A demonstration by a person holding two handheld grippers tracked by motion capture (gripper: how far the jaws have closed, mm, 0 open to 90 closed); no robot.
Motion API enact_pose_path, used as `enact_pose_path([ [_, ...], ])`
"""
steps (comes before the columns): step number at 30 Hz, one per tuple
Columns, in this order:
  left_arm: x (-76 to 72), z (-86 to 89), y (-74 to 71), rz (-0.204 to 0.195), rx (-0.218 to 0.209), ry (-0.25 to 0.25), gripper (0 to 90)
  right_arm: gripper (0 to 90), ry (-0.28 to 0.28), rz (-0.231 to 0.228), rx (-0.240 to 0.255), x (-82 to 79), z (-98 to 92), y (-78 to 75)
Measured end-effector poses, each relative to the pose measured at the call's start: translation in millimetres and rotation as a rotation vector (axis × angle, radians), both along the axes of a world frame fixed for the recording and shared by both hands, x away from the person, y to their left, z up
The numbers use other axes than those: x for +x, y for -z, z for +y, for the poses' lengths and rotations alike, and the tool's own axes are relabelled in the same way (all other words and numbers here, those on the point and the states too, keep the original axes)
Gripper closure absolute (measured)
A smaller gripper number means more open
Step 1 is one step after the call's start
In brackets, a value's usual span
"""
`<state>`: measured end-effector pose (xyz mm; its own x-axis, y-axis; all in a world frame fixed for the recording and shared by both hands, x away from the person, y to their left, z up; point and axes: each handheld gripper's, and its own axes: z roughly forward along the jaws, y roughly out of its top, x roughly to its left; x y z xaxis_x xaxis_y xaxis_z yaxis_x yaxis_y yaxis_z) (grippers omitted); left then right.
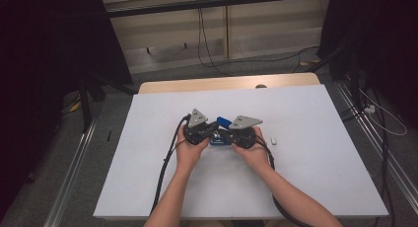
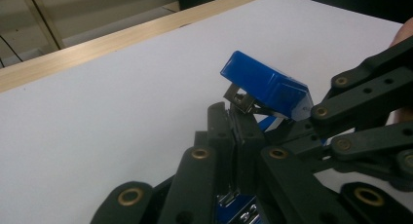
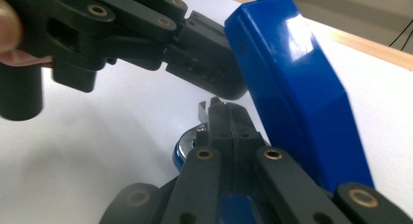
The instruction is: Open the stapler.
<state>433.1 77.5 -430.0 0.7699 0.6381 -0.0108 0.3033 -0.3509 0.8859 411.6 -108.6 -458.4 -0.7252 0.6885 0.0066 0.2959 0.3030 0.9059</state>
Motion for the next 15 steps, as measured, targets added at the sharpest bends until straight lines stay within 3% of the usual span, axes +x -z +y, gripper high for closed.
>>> enact_pose_path([
  [5,0.6,4.0,0.2,-0.002,0.011,0.000,86.6,90.0,0.029,-0.008,0.015,1.9,2.3,3.3],
  [9,1.7,8.8,0.6,-0.002,0.005,-0.020,84.7,90.0,0.031,-0.006,-0.001,1.9,2.7,2.6],
  [15,2.6,10.7,9.3,0.029,0.023,-0.021,87.1,90.0,0.042,-0.004,0.006,1.9,1.7,2.6],
])
